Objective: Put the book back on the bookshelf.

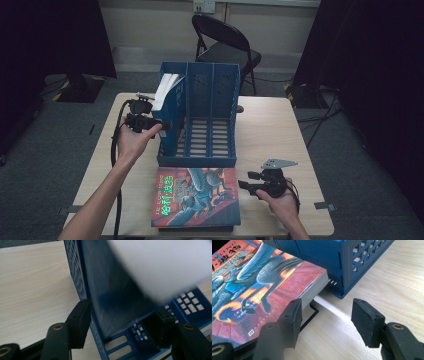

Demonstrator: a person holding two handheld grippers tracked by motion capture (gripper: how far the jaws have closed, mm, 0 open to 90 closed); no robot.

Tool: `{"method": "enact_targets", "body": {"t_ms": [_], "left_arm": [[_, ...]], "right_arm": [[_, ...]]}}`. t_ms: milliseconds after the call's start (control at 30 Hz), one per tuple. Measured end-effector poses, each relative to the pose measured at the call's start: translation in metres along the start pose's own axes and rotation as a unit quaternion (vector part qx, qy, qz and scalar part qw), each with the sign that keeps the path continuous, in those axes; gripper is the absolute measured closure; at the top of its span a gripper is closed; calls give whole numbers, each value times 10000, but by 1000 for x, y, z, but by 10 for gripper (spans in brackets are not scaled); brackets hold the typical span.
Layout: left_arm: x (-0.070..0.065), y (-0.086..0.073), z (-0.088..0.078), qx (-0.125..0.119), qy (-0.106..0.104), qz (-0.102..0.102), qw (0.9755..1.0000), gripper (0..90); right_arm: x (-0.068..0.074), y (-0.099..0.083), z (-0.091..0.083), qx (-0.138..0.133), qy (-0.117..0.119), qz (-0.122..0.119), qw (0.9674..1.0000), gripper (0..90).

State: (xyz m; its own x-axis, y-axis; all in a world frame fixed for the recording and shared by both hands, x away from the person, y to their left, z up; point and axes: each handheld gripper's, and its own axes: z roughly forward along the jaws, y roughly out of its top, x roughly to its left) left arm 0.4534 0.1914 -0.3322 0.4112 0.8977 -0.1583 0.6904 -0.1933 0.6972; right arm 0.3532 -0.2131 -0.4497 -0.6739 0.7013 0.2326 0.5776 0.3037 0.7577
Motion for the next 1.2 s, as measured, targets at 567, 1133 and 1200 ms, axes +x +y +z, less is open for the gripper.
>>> {"method": "enact_targets", "body": {"t_ms": [567,1133,1200], "left_arm": [[-2,-41,-3,-437,-268,351,9981,539],[2,-90,-5,-399,-828,379,9950,547],[3,-95,-4,-348,-1005,346,9937,520]], "right_arm": [[1,0,0,-7,-14,-12,10000,419],[12,10,-6,-308,-36,-181,9994,433],[14,12,-8,-371,-25,-182,9991,431]]}}
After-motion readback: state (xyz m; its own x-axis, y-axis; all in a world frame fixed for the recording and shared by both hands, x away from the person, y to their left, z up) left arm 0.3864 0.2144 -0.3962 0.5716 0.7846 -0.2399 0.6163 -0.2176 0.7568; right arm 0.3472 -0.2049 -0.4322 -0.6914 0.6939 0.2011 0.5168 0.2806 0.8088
